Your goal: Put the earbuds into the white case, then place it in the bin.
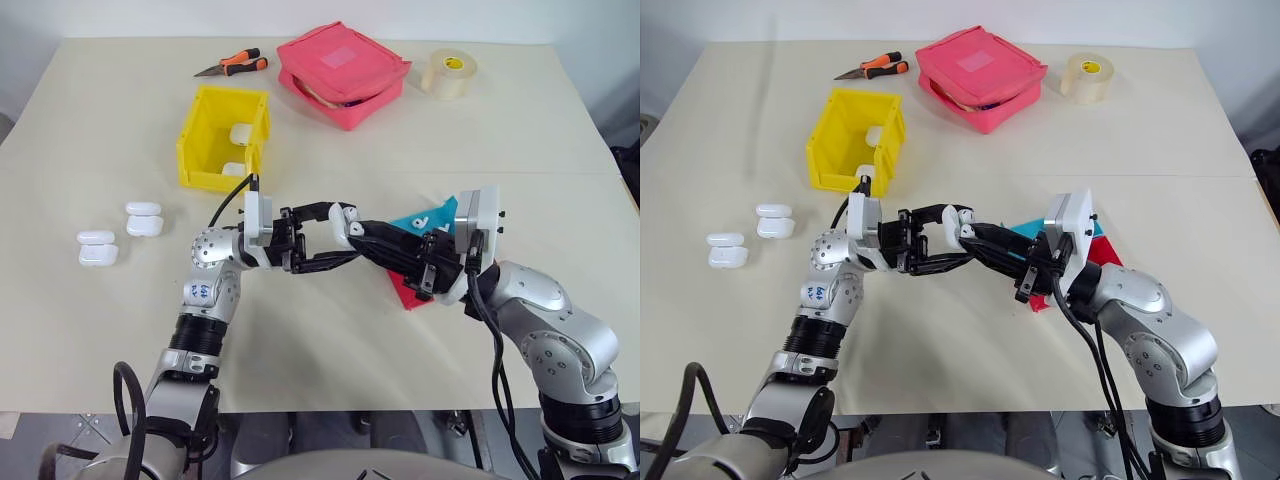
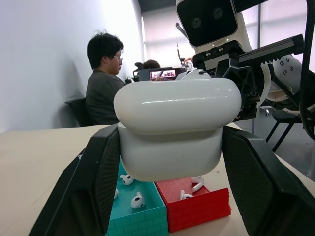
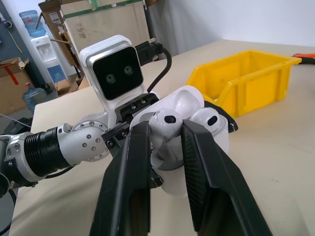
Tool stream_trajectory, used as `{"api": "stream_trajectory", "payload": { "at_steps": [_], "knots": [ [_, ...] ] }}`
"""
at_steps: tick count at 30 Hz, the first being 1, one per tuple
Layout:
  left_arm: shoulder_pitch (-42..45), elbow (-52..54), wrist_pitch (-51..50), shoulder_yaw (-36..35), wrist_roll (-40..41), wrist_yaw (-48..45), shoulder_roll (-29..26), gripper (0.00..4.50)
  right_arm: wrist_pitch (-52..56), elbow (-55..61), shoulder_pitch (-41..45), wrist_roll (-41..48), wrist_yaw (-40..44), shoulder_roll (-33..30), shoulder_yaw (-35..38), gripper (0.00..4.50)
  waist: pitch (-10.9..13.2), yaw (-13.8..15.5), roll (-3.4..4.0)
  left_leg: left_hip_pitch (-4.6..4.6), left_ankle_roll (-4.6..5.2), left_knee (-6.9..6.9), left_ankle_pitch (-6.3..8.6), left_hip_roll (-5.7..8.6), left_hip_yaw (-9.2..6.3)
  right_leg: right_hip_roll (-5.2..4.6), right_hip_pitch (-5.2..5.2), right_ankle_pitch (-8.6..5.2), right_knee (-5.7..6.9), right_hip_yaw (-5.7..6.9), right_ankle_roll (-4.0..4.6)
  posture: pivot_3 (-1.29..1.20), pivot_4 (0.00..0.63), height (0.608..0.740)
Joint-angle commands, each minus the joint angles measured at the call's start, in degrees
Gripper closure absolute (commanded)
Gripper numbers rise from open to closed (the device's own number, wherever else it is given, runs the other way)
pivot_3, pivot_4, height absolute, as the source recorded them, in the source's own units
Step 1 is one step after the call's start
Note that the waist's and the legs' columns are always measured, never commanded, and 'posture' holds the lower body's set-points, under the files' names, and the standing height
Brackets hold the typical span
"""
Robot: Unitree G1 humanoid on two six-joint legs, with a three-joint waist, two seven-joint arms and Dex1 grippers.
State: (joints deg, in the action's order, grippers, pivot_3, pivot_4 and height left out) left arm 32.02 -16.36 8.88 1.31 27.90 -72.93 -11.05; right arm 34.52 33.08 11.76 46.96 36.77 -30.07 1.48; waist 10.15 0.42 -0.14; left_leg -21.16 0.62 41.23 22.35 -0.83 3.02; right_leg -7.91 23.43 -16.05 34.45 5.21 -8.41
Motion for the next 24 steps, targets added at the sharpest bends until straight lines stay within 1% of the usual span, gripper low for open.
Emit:
{"api": "stream_trajectory", "payload": {
  "at_steps": [1, 2, 7, 13, 18, 20, 23, 24],
  "knots": [
    [2.56, 3.44, 1.8, -1.42, 2.52, 0.19, 0.98, 1.72, 1.48, -0.9, -1.12, -1.22, -0.34, -0.85, -0.81, 2.35, 0.0, 0.0, 0.0, 0.0, 0.0, 0.0, 0.0, 0.0, 0.0, 0.0, 0.0, 0.0, 0.0, 0.0, 0.0, 0.0, 0.15, 0.74],
    [2.49, 3.52, 1.71, -1.43, 2.41, 0.2, 1.06, 1.72, 1.33, -0.81, -1.03, -1.3, -0.33, -0.8, -0.77, 2.05, 0.0, 0.05, 0.0, 0.0, 0.0, 0.0, 0.0, 0.0, 0.01, 0.0, 0.0, 0.0, 0.0, 0.0, 0.0, 0.0, 0.15, 0.74],
    [1.92, 3.95, 1.33, -1.46, 2.37, 0.18, 1.07, 1.72, 1.41, 0.0, -0.48, -1.25, -0.13, -0.7, -0.38, 2.05, 0.0, 0.51, 0.0, 0.0, 0.01, 0.03, 0.0, 0.0, 0.02, 0.0, 0.0, 0.0, 0.0, -0.02, 0.01, 0.0, 0.15, 0.74],
    [1.21, 4.38, 0.51, -1.24, 1.83, 0.94, 0.63, 1.72, 2.51, 1.5, 0.19, -0.46, -0.54, -2.38, 1.49, 2.05, 0.0, 0.82, 0.0, 0.0, 0.01, 0.04, 0.0, 0.0, 0.02, 0.0, 0.0, 0.01, 0.0, -0.01, 0.01, 0.0, 0.15, 0.74],
    [0.6, 4.47, -1.36, 0.28, -0.82, 2.18, -1.88, 1.72, 5.11, 2.22, 0.17, -1.76, -1.73, -7.11, 4.25, 2.05, 0.0, 0.94, 0.0, 0.0, 0.01, 0.03, 0.01, 0.0, 0.01, 0.0, 0.0, 0.01, 0.0, -0.01, 0.01, 0.0, 0.15, 0.74],
    [0.74, 4.91, -2.53, 0.94, -1.98, 3.1, -2.97, 1.72, 6.18, 2.77, -0.26, -2.38, -1.52, -10.13, 5.82, 2.05, 0.0, 0.97, 0.0, -0.01, 0.01, 0.03, 0.01, 0.0, 0.01, 0.0, 0.0, 0.01, 0.0, -0.01, 0.01, 0.0, 0.15, 0.74],
    [0.87, 6.66, -4.69, 2.54, -3.89, 4.02, -4.69, 1.72, 6.93, 4.05, -0.75, -3.71, -2.04, -14.14, 9.18, 2.62, 0.0, 1.02, -0.01, -0.02, 0.02, 0.02, 0.01, 0.0, 0.01, 0.0, 0.0, 0.01, -0.02, -0.01, 0.01, 0.0, 0.15, 0.74],
    [0.77, 7.38, -5.52, 3.04, -4.32, 4.48, -5.1, 1.72, 7.23, 4.67, -0.68, -3.68, -2.17, -15.28, 10.23, 2.93, 0.0, 1.0, -0.01, -0.02, 0.02, 0.02, 0.01, 0.01, 0.01, 0.0, 0.0, 0.01, -0.02, -0.01, 0.01, 0.0, 0.15, 0.74]
  ]
}}
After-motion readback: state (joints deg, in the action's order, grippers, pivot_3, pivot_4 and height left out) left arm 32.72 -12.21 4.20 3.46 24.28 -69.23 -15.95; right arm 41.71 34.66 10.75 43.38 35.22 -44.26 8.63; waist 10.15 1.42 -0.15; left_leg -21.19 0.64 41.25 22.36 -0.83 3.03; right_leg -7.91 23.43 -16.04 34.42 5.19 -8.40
